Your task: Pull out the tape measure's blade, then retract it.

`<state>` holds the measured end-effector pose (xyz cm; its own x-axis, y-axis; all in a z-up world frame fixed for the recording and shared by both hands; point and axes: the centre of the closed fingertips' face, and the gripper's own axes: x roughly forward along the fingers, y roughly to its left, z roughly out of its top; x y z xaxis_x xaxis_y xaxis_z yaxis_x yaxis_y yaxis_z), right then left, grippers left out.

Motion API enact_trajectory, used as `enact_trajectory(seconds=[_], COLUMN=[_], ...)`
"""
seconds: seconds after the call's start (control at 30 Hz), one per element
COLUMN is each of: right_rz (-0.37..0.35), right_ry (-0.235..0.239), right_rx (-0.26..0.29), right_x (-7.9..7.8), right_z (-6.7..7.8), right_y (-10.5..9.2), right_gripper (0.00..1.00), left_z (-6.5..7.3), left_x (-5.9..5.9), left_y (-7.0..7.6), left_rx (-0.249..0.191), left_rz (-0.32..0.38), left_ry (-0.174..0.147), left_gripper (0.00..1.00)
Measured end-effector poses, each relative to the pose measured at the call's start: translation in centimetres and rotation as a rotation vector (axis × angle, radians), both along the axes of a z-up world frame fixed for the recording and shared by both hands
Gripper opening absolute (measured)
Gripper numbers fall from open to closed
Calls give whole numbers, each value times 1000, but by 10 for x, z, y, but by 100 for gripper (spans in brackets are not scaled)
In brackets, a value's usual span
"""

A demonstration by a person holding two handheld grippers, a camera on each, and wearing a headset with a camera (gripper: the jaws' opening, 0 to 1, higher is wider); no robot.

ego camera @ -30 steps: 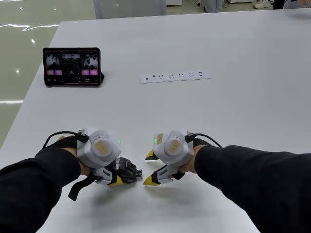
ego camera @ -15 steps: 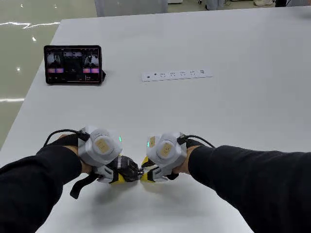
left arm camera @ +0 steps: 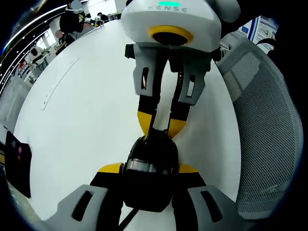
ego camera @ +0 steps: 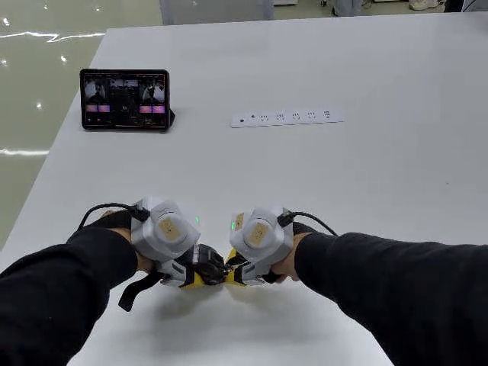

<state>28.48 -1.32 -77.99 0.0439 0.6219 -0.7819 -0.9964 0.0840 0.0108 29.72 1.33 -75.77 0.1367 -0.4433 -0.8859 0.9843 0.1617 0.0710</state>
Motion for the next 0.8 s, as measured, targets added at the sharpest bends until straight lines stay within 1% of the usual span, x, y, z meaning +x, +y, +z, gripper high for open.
enact_trajectory(seconds=[0.07, 0.1, 0.13, 0.3, 0.4, 0.57, 0.8], right_rz=[25, 55, 67, 77, 48, 51, 37], right_ry=[-13, -32, -39, -39, -14, -16, 1], right_rx=[3, -2, -3, -5, 17, 9, 1], right_x=[0, 0, 0, 0, 3, 2, 3], right_z=[0, 0, 0, 0, 1, 0, -1], right_y=[0, 0, 1, -1, -3, -2, -8], right_gripper=[11, 11, 11, 10, 10, 9, 9], left_z=[0, 0, 0, 0, 1, 1, 1], left_x=[0, 0, 0, 0, 2, 2, 2], left_y=[0, 0, 0, 1, 1, 2, 2], left_rx=[-2, -3, -2, -3, -7, -17, -26], left_rz=[-2, -1, -1, 4, 17, 19, 27], left_ry=[-2, -4, -5, 0, -2, -1, -6], left_gripper=[34, 34, 34, 34, 34, 34, 34])
